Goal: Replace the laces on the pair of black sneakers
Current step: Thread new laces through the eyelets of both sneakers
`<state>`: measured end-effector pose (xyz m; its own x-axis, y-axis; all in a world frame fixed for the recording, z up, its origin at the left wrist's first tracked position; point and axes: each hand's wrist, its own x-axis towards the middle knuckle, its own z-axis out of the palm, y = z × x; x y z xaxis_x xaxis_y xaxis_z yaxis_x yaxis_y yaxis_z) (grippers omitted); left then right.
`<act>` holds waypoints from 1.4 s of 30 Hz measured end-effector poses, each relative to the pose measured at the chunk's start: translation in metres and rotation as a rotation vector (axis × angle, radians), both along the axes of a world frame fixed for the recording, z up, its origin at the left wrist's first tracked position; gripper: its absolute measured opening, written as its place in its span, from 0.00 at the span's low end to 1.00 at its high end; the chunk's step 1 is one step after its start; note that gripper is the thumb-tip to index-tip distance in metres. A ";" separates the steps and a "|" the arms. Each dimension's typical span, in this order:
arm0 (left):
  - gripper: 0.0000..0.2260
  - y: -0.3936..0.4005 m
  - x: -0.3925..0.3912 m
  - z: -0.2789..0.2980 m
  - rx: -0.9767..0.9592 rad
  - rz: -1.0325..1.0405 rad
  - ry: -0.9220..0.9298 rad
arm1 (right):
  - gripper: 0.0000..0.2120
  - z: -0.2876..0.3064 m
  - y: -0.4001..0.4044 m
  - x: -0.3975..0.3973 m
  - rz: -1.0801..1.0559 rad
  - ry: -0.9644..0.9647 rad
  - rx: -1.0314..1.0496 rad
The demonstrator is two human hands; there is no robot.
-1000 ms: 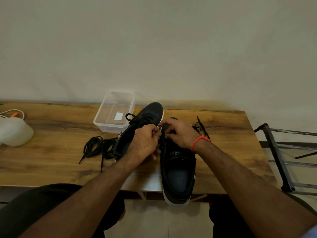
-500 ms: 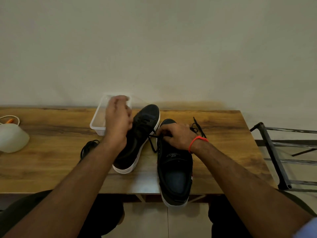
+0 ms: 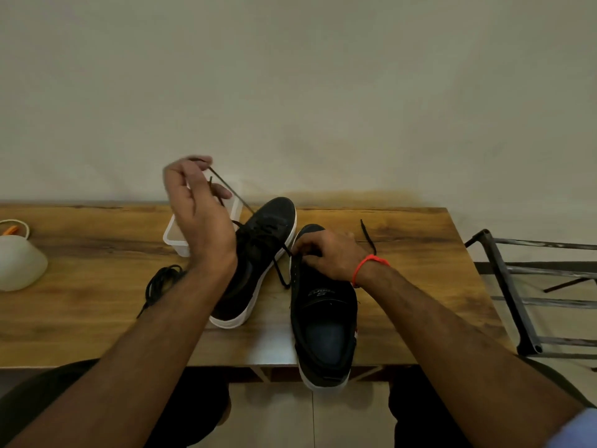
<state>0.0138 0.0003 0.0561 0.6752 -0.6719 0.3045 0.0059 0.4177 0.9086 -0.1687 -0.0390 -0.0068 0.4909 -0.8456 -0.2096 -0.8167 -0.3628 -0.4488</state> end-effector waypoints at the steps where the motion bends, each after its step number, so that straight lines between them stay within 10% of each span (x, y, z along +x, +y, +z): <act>1: 0.08 0.001 0.002 0.002 -0.034 0.014 0.001 | 0.13 0.000 0.000 0.000 0.003 0.003 0.000; 7: 0.20 0.004 -0.012 -0.049 0.732 -0.548 -0.707 | 0.13 -0.004 -0.002 0.001 0.009 -0.034 0.013; 11: 0.23 0.017 -0.031 -0.069 0.974 -0.491 -1.271 | 0.13 -0.008 -0.003 0.002 0.018 -0.058 0.024; 16: 0.18 0.012 -0.027 -0.062 0.993 -0.584 -1.098 | 0.12 -0.010 -0.005 0.001 0.034 -0.059 0.014; 21: 0.13 0.006 -0.011 -0.034 0.717 -0.226 -0.960 | 0.13 -0.002 -0.013 -0.009 0.027 0.056 -0.037; 31: 0.12 0.005 0.003 -0.023 0.791 -0.055 -1.123 | 0.07 0.029 -0.031 -0.058 -0.272 0.205 -0.090; 42: 0.15 0.003 0.008 -0.027 0.796 -0.055 -1.206 | 0.11 0.062 -0.045 -0.130 -0.715 -0.306 -0.050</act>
